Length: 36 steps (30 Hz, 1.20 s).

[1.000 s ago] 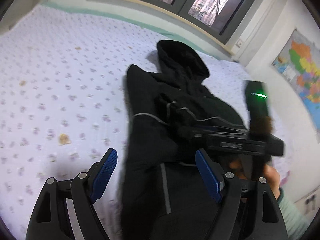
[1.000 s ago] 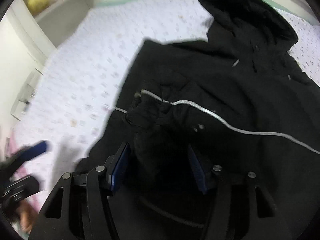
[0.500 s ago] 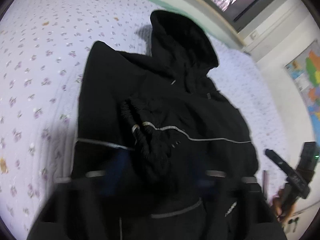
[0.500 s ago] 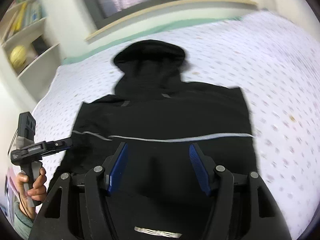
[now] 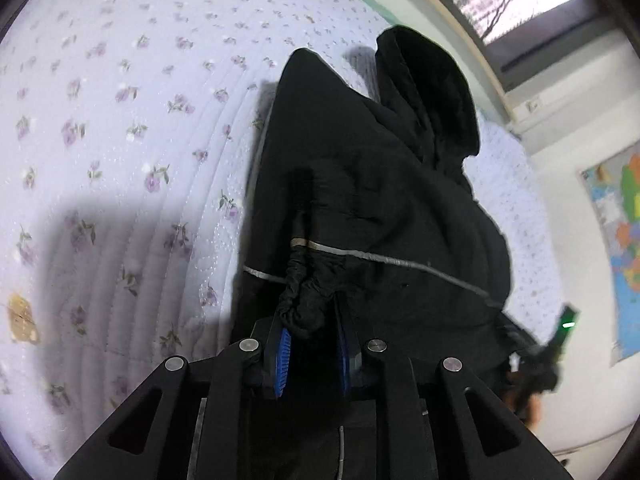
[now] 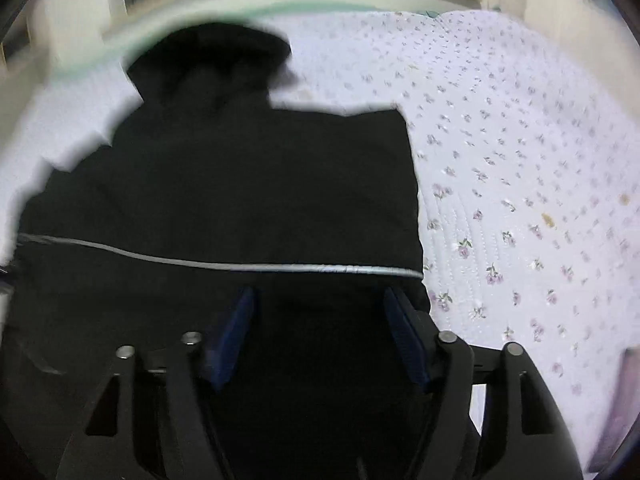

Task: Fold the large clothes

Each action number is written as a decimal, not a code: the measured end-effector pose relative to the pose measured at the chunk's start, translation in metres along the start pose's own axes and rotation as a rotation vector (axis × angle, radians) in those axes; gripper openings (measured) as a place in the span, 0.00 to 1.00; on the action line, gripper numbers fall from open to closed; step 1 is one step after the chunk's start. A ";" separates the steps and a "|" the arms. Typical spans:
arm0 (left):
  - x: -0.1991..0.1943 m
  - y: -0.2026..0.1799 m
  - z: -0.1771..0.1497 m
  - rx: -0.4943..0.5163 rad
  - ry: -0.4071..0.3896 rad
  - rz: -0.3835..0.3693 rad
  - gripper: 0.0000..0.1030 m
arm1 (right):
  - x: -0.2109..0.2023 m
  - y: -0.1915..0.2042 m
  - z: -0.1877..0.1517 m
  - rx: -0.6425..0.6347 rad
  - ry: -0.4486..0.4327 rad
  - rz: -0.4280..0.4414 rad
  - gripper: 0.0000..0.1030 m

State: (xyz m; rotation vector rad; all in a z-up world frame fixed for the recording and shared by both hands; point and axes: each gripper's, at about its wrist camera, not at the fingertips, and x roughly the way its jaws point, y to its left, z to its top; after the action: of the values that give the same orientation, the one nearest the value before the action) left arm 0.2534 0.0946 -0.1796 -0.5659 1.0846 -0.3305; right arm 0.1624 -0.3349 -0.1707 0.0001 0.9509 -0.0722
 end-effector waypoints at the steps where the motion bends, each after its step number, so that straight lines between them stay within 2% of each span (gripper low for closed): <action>1: -0.005 -0.003 0.001 0.008 -0.009 -0.003 0.21 | 0.000 -0.002 0.002 0.007 0.005 0.005 0.71; 3: -0.019 -0.016 0.000 0.068 -0.032 0.029 0.27 | -0.005 -0.011 0.010 0.031 0.037 0.041 0.71; 4: -0.032 -0.029 -0.002 0.120 -0.065 0.075 0.29 | -0.011 -0.015 0.014 0.045 0.035 0.060 0.71; 5: -0.039 -0.037 -0.003 0.152 -0.098 0.119 0.36 | -0.020 -0.019 0.018 0.066 0.011 0.093 0.71; 6: -0.054 -0.053 -0.005 0.212 -0.170 0.205 0.43 | -0.031 -0.021 0.023 0.085 -0.026 0.143 0.71; 7: -0.063 -0.064 -0.005 0.248 -0.217 0.240 0.48 | -0.038 -0.021 0.027 0.096 -0.054 0.180 0.71; 8: -0.068 -0.077 -0.005 0.281 -0.253 0.239 0.56 | -0.046 -0.017 0.034 0.106 -0.095 0.221 0.71; 9: -0.068 -0.087 -0.005 0.301 -0.260 0.215 0.57 | -0.051 -0.008 0.042 0.098 -0.126 0.231 0.71; 10: -0.059 -0.102 -0.003 0.324 -0.233 0.174 0.57 | -0.050 -0.001 0.047 0.085 -0.135 0.224 0.71; 12: -0.034 -0.120 0.002 0.354 -0.180 0.146 0.57 | -0.037 0.024 0.060 0.041 -0.112 0.198 0.71; 14: 0.007 -0.131 0.005 0.370 -0.128 0.211 0.57 | -0.005 0.045 0.067 0.014 -0.030 0.197 0.71; 16: 0.045 -0.119 0.006 0.336 -0.066 0.285 0.57 | 0.036 0.056 0.063 -0.011 0.067 0.128 0.71; 17: 0.063 -0.107 0.007 0.305 -0.033 0.310 0.57 | 0.043 0.057 0.059 -0.023 0.051 0.114 0.71; 19: 0.074 -0.098 0.003 0.310 -0.062 0.298 0.57 | 0.044 0.057 0.055 -0.042 0.023 0.109 0.72; 23: 0.069 -0.111 -0.004 0.372 -0.074 0.364 0.57 | 0.039 0.051 0.052 -0.045 0.015 0.117 0.72; 25: 0.055 -0.117 -0.011 0.385 -0.089 0.366 0.57 | 0.025 0.043 0.049 -0.019 0.016 0.137 0.72; 28: 0.020 -0.129 -0.028 0.404 -0.146 0.296 0.57 | -0.025 0.029 0.030 0.014 -0.048 0.215 0.72; 31: -0.009 -0.139 -0.038 0.387 -0.189 0.242 0.57 | -0.066 0.025 0.013 -0.041 -0.108 0.149 0.72; 33: -0.014 -0.141 -0.040 0.352 -0.189 0.206 0.57 | -0.074 0.029 0.007 -0.083 -0.115 0.106 0.72; 35: -0.003 -0.128 -0.038 0.285 -0.145 0.180 0.57 | -0.068 0.030 -0.005 -0.128 -0.086 0.080 0.72; 36: 0.008 -0.118 -0.039 0.250 -0.110 0.200 0.57 | -0.064 0.026 -0.013 -0.138 -0.069 0.075 0.72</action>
State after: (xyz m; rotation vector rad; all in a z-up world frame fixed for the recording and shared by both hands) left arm 0.2246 -0.0161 -0.1304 -0.2474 0.9668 -0.2523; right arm 0.1164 -0.3048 -0.1266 -0.0938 0.8843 0.0629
